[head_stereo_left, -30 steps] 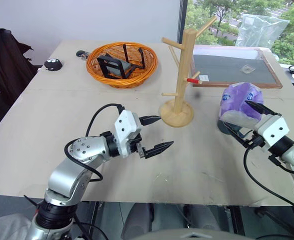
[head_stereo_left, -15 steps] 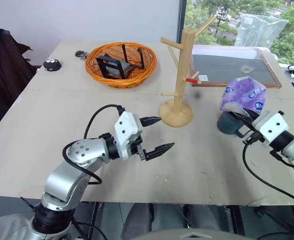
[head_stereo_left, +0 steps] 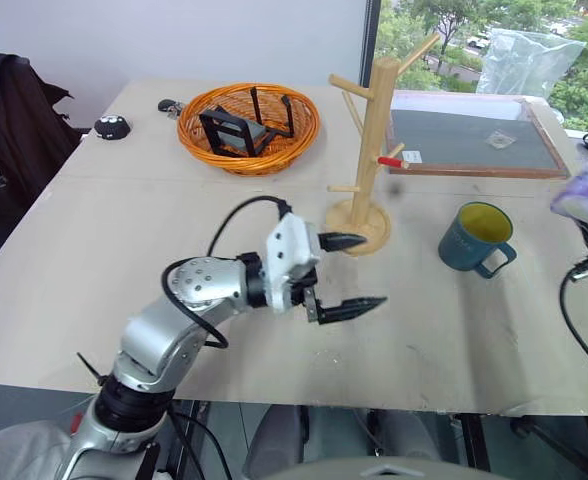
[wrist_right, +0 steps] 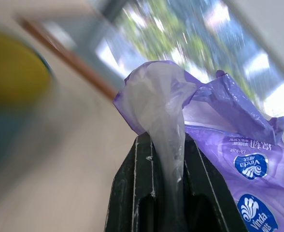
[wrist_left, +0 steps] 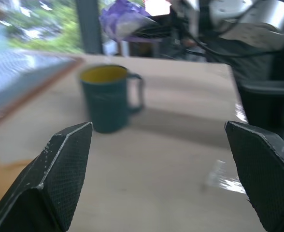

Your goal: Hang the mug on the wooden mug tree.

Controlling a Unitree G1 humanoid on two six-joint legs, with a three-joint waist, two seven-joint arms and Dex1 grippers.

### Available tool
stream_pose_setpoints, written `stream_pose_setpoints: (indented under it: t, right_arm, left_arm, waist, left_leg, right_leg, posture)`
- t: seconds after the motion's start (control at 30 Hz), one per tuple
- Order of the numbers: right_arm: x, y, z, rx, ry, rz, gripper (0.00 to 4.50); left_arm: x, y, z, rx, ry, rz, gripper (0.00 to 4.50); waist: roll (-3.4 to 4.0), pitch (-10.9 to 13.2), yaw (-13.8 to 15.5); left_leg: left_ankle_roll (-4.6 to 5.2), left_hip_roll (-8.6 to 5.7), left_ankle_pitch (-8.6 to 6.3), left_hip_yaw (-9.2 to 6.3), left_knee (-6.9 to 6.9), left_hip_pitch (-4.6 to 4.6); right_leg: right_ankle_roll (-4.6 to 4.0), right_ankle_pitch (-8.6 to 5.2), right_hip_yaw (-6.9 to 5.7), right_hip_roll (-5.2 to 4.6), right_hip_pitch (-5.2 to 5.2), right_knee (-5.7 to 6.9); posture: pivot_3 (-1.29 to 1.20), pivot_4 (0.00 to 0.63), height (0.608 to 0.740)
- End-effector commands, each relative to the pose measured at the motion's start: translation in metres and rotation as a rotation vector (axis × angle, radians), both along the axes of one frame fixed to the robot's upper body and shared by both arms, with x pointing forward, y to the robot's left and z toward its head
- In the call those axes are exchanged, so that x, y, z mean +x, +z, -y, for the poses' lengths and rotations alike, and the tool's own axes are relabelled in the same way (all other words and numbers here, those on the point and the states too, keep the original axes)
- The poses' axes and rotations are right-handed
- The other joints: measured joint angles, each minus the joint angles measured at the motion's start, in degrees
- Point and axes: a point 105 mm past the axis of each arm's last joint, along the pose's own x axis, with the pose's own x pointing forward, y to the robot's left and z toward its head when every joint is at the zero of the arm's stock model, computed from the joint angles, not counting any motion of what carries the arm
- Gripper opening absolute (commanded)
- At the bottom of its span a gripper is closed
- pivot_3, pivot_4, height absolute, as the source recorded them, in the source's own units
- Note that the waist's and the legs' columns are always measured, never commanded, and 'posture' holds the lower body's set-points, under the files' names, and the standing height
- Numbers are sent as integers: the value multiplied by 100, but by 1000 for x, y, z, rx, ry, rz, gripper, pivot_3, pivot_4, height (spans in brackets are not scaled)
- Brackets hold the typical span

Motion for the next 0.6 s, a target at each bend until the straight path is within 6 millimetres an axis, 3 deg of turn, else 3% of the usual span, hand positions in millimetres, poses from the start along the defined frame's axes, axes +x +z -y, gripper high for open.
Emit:
stream_pose_setpoints:
  t: [0.03,0.1,0.2,0.37,0.43,0.6]
  right_arm:
    - [-12,-14,10,58,-72,-48,112]
    - [-18,-30,10,85,-89,-107,112]
    - [-24,-38,10,116,-110,-121,1067]
    - [-32,-17,18,168,-156,41,3258]
    - [-40,-10,17,244,-162,121,3258]
    - [-49,-8,-43,422,-35,197,3258]
  left_arm:
    - [-9,-7,-1,72,-83,-16,4500]
    - [-12,-9,0,86,-111,-18,4500]
    - [-14,-7,4,84,-118,8,4500]
    - [-18,-2,5,59,-108,35,4500]
    - [-17,-3,1,63,-96,35,4500]
    - [-6,-5,-15,75,-31,39,4500]
  waist:
    - [3,0,-28]
    - [6,0,-37]
    - [8,1,-45]
    - [9,1,-83]
    - [9,1,-84]
    - [12,1,-93]
  left_leg:
    - [1,1,0,1,-1,1]
    - [1,1,-1,1,-1,4]
    - [2,1,-1,-1,1,3]
    - [2,1,-1,-5,0,3]
    - [2,2,-1,-8,-1,3]
    - [2,9,-1,-21,-3,4]
  right_leg:
    - [0,0,2,2,0,0]
    - [0,0,4,2,1,0]
    - [1,0,7,1,2,-1]
    - [1,0,7,2,1,-1]
    - [1,-1,6,2,1,-1]
    - [1,-1,3,4,1,1]
  posture:
    - [0,150,737]
    - [0,150,737]
    - [0,150,737]
    - [0,150,737]
    - [0,150,737]
    - [0,150,737]
